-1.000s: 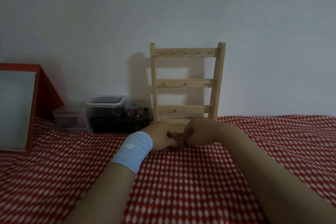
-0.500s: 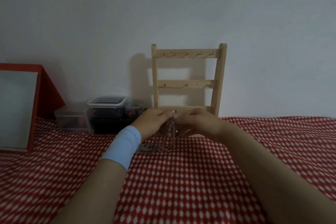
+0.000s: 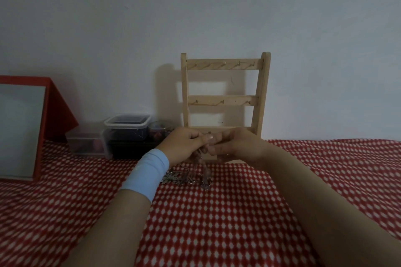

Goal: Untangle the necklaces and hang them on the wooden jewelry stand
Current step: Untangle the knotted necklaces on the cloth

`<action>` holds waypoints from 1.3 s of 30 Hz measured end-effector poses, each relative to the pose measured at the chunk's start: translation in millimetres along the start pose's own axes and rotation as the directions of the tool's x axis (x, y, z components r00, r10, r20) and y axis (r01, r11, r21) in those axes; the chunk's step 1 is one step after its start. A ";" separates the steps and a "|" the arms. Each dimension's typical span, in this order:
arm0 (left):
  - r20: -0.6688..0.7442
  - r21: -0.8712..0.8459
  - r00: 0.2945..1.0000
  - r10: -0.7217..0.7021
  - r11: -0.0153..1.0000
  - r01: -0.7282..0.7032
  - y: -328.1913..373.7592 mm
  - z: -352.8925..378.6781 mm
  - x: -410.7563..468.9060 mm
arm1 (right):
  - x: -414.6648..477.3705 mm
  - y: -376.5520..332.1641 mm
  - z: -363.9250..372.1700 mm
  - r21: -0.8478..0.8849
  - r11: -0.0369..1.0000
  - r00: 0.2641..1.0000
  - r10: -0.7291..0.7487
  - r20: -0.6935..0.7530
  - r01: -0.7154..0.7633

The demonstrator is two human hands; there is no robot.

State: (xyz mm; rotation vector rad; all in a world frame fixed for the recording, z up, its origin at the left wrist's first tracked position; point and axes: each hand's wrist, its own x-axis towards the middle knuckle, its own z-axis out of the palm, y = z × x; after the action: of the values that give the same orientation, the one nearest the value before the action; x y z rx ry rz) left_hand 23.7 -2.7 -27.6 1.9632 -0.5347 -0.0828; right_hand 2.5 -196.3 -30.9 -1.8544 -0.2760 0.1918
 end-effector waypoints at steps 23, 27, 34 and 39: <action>0.056 0.261 0.996 -0.071 0.964 0.054 -6.4 -12.6 -1.1 | 3.0 6.7 17.5 -0.682 0.731 0.989 0.118 0.086 -0.028; 0.081 -0.049 0.996 -0.028 0.998 0.032 -5.0 -10.1 -0.5 | 4.5 4.3 19.0 -0.440 0.898 0.993 0.056 0.101 -0.006; -0.028 -0.453 0.998 -0.050 0.891 0.032 3.8 -12.3 0.0 | 0.9 1.1 14.1 -0.169 0.986 0.982 0.017 0.186 0.015; -0.030 -0.581 0.993 -0.118 0.810 0.079 5.3 -10.0 2.6 | 1.5 -2.0 26.4 -0.294 0.949 0.965 -0.179 -0.189 0.119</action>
State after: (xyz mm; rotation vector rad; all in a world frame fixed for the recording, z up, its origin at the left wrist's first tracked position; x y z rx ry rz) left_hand 27.3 2.8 -18.0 1.3820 -0.3118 -0.2217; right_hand -3.3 -171.1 -36.8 -2.1046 -0.3052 -0.1607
